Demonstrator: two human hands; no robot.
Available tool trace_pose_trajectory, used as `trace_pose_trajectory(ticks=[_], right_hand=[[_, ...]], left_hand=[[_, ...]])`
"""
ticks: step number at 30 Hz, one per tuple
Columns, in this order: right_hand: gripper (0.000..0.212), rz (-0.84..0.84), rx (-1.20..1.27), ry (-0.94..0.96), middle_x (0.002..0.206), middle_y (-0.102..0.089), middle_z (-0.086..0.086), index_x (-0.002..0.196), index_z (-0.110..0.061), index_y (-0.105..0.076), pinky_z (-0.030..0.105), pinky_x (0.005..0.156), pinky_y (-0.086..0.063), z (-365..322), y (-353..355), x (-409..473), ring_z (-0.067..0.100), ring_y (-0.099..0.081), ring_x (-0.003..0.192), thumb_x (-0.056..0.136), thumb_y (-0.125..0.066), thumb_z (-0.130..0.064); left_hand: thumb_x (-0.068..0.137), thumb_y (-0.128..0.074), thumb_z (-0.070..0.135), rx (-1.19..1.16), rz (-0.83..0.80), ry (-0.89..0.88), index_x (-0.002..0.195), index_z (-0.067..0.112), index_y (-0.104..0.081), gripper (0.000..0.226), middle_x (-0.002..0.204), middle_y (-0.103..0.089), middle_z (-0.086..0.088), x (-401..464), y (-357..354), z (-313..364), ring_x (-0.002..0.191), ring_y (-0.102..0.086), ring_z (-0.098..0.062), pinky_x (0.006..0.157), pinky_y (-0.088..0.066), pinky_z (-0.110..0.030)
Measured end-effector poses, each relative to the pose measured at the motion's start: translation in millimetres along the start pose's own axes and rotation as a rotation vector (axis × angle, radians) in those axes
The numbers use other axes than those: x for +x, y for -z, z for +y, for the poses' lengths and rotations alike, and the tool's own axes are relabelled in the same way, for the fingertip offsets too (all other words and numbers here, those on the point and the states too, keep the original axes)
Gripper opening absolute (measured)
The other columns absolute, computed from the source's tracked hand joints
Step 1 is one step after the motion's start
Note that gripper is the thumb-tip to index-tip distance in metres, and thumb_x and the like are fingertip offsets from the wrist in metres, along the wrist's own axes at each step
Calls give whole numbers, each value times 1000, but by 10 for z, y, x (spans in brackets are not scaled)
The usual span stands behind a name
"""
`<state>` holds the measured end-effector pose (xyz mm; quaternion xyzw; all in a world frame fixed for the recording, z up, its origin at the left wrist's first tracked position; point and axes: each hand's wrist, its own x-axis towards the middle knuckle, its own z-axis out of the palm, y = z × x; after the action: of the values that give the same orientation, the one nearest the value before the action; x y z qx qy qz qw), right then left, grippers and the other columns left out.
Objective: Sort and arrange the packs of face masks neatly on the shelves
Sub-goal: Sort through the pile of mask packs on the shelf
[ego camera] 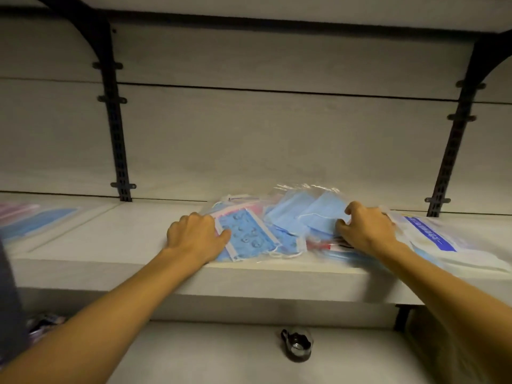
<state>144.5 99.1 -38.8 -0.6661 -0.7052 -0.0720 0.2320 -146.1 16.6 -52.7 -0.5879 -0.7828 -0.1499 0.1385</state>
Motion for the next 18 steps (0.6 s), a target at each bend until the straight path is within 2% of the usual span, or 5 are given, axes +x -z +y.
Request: trace_pose_trajectory(ticks=[2,4,9,14,18], right_hand=[[38,-1,-14,-20,90,-64,12,96,-9,-59,34,70,-45,-1,-38,67,31,-61,84,91,-51,-46],[50,-17,-7,-63,87,-62,11,86,-8,-60,36,75,-44,-18,-98,113,31,-61,87,89,-48,-57],[72,-36,-96,-142,122,-59,19,103,-11,-62,49,105,-29,-16,-261,152,38,-50,117,84,-37,-76],[82,-87,-101,-205,137,-47,22,116,-10,-61,48,110,-23,-23,-256,162,40,-40,127,81,-36,-80],[71,-82,-37,-225,138,-46,23,117,-9,-59,49,111,-22,7,-224,163,40,-37,128,85,-43,-70]], left_hand=[[91,-40,60,-2,-8,91,116,15,-60,55,119,-59,-12,-41,-2,34,108,-55,-30,83,-43,-32],[90,-40,62,-8,-24,165,120,15,-59,59,122,-57,-12,-41,1,60,111,-53,-30,85,-42,-32],[85,-40,72,-25,-38,252,123,14,-58,72,122,-55,-12,0,-75,101,112,-51,-30,86,-42,-34],[81,-43,74,-49,-35,309,114,14,-61,71,114,-59,-12,50,-89,68,105,-56,-29,79,-44,-32],[81,-52,69,-189,-17,324,90,15,-63,56,98,-64,-9,44,-113,47,90,-60,-26,72,-49,-31]])
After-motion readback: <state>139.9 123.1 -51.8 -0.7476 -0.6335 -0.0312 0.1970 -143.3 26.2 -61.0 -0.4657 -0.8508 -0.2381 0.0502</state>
